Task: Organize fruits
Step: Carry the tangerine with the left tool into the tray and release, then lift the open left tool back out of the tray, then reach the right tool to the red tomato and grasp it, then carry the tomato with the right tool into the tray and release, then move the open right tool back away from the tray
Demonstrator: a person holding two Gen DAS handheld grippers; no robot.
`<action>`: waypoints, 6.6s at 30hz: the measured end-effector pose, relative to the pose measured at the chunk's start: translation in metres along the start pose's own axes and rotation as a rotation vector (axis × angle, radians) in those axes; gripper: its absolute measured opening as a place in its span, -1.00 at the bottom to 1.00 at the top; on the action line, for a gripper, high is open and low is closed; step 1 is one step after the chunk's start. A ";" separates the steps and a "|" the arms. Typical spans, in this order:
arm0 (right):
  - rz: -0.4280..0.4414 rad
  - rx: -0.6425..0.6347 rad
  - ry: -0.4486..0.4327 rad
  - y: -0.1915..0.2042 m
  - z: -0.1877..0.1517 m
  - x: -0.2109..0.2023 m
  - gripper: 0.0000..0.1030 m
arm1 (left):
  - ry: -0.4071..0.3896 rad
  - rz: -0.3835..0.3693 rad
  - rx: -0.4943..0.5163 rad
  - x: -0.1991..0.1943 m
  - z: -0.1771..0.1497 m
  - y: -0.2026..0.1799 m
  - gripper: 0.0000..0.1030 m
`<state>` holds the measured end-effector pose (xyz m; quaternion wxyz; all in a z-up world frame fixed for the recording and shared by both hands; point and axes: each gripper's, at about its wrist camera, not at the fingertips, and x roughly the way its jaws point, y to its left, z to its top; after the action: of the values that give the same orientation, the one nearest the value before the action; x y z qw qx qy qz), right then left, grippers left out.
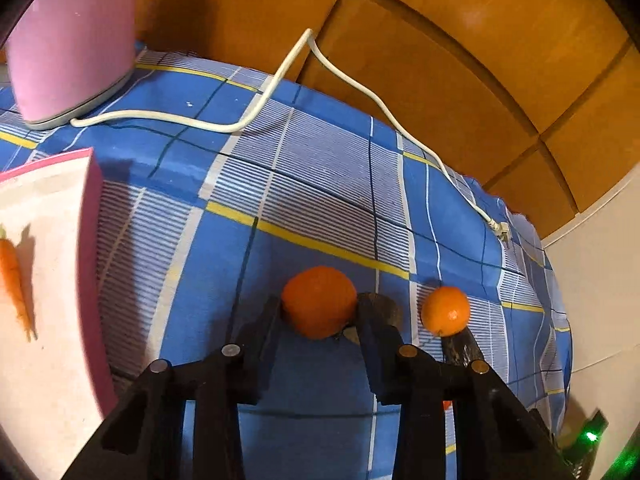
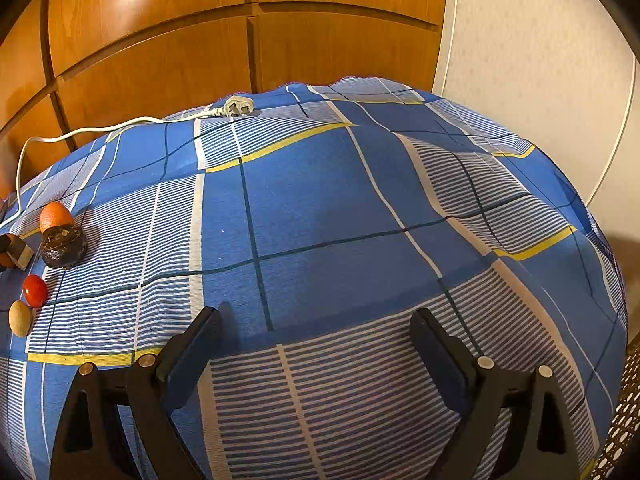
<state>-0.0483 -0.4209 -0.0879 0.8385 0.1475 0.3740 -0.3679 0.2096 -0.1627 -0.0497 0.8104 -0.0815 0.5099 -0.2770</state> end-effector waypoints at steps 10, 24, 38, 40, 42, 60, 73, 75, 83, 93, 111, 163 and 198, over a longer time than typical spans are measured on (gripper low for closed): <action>0.001 -0.002 -0.002 0.000 0.000 0.000 0.89 | -0.137 0.017 -0.006 -0.088 -0.002 0.025 -0.27; 0.003 -0.005 -0.002 0.000 -0.001 0.000 0.89 | -0.205 0.190 -0.183 -0.126 -0.009 0.110 0.18; 0.003 -0.005 -0.003 0.000 -0.001 0.001 0.89 | -0.277 0.321 -0.102 -0.175 -0.093 0.097 0.54; 0.003 -0.005 -0.003 0.000 -0.001 0.000 0.88 | -0.274 0.355 -0.110 -0.178 -0.108 0.099 0.56; 0.004 -0.005 -0.003 0.000 -0.001 0.001 0.88 | -0.266 0.382 -0.123 -0.180 -0.122 0.102 0.61; 0.004 -0.006 -0.003 0.000 -0.001 0.000 0.88 | -0.395 0.518 -0.161 -0.213 -0.183 0.096 0.91; 0.045 -0.009 0.072 0.004 0.009 -0.003 0.52 | -0.368 0.544 -0.249 -0.213 -0.191 0.121 0.91; 0.134 -0.036 0.084 0.016 0.011 -0.008 0.19 | -0.354 0.543 -0.249 -0.210 -0.192 0.122 0.91; 0.545 -0.095 0.216 0.102 0.023 -0.012 -0.04 | -0.345 0.530 -0.260 -0.208 -0.193 0.126 0.91; 0.560 -0.124 0.280 0.166 0.037 0.006 -0.30 | -0.327 0.521 -0.265 -0.204 -0.194 0.130 0.92; 0.695 -0.295 0.143 0.187 0.042 -0.061 -0.51 | -0.322 0.514 -0.260 -0.204 -0.196 0.128 0.92; 0.437 -0.408 0.079 0.126 -0.006 -0.070 -0.28 | -0.313 0.513 -0.267 -0.206 -0.198 0.124 0.92; -0.024 -0.027 -0.025 -0.001 -0.001 -0.009 0.18 | -0.327 0.503 -0.143 -0.209 -0.172 0.091 0.92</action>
<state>-0.0543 -0.4164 -0.0821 0.8406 0.1271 0.3700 -0.3746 0.0243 0.0507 -0.0043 0.9170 -0.0528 0.3951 -0.0143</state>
